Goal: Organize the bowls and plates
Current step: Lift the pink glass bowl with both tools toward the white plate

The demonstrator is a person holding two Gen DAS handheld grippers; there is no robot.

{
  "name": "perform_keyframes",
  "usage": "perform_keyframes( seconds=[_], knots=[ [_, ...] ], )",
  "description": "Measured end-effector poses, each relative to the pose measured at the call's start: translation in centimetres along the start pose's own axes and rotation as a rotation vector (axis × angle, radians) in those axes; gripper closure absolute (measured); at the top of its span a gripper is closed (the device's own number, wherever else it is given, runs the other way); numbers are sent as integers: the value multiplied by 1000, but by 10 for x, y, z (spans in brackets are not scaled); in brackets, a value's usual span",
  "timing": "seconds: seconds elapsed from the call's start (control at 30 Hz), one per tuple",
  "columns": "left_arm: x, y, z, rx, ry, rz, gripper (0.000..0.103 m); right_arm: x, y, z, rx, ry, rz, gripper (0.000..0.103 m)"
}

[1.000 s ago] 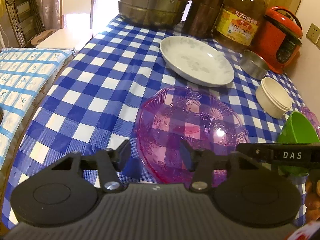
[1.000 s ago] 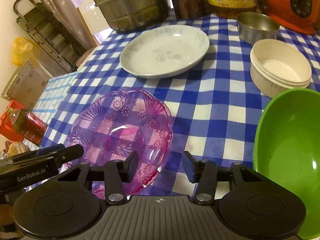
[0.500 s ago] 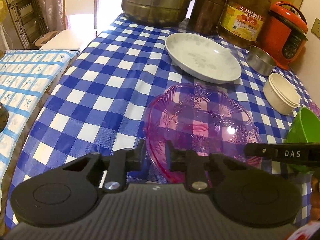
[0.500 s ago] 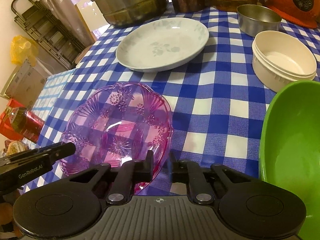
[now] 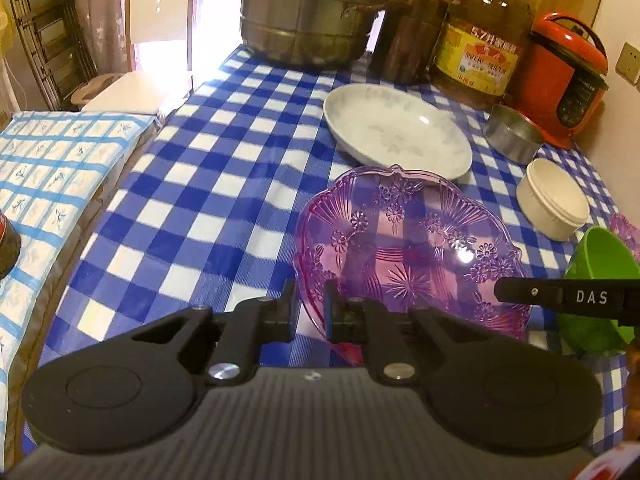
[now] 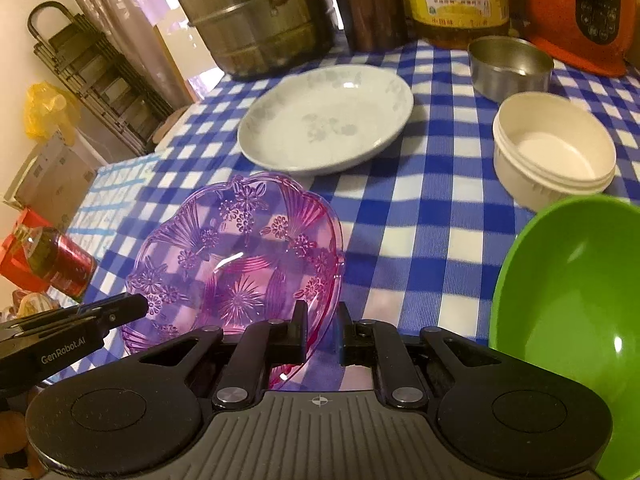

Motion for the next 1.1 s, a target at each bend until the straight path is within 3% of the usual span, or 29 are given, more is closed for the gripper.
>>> perform_keyframes(
  seconds=[0.5, 0.77, 1.1],
  knots=[
    [68, 12, -36, -42, 22, -70, 92, 65, -12, -21, -10, -6, -91, 90],
    [109, 47, -52, -51, 34, -95, 91, 109, 13, -46, -28, 0, -120, 90],
    [128, 92, -54, -55, 35, -94, 91, 137, 49, -66, -36, -27, -149, 90]
  ],
)
Point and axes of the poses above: each gripper's, at about its wrist camera, not at the fingertips, and y roughly the way its jaws point, z to its left, x to its top, the point moved 9 cm from there along y, roughly the way its jaws point, and after that the axes turned 4 degrees about -y, right-handed, at the moved point
